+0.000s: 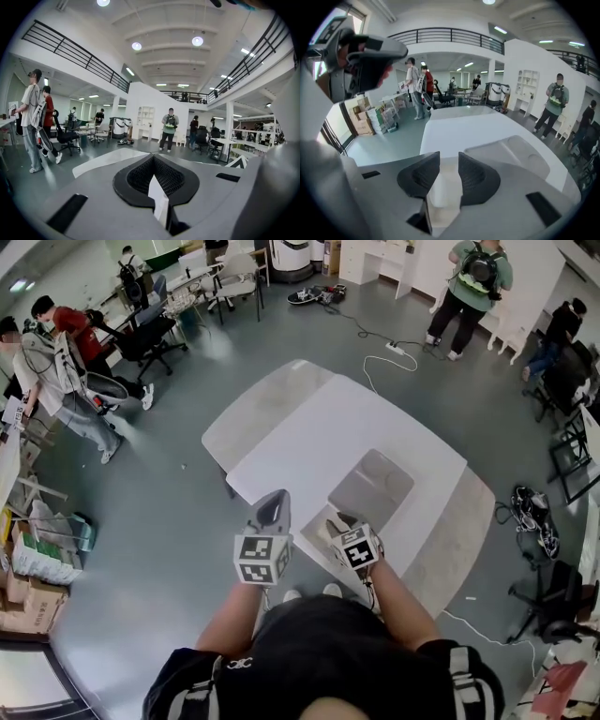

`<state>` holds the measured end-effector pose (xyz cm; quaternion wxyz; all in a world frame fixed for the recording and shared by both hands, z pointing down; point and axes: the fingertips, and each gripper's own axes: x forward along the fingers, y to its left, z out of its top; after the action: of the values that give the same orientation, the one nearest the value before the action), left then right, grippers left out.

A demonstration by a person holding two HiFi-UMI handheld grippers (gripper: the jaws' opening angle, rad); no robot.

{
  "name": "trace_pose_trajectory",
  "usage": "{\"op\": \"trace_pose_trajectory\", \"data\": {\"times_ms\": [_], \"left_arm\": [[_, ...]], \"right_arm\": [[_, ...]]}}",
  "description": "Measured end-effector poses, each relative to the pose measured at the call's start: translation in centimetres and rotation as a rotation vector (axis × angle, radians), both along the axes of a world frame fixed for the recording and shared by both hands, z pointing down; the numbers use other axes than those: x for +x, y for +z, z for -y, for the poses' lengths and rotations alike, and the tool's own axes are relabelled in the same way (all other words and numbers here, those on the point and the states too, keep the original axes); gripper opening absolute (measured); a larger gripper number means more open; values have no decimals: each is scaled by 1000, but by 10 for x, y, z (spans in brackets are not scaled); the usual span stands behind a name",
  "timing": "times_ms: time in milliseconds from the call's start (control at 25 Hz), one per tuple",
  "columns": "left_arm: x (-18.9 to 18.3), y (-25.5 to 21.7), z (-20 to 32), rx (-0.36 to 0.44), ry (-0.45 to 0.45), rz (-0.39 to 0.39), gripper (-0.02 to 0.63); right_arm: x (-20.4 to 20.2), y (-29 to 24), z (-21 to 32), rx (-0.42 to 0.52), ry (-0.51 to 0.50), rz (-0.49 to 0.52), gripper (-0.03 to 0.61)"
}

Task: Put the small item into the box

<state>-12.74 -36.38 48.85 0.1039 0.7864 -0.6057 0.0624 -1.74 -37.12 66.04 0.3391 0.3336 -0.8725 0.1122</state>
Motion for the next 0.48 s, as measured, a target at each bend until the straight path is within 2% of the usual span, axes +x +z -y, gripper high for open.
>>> {"op": "trace_pose_trajectory", "data": {"times_ms": [480], "left_arm": [[16, -6, -2, 12, 46, 3, 12]], "right_arm": [[32, -139, 17, 364, 223, 329, 24]]}}
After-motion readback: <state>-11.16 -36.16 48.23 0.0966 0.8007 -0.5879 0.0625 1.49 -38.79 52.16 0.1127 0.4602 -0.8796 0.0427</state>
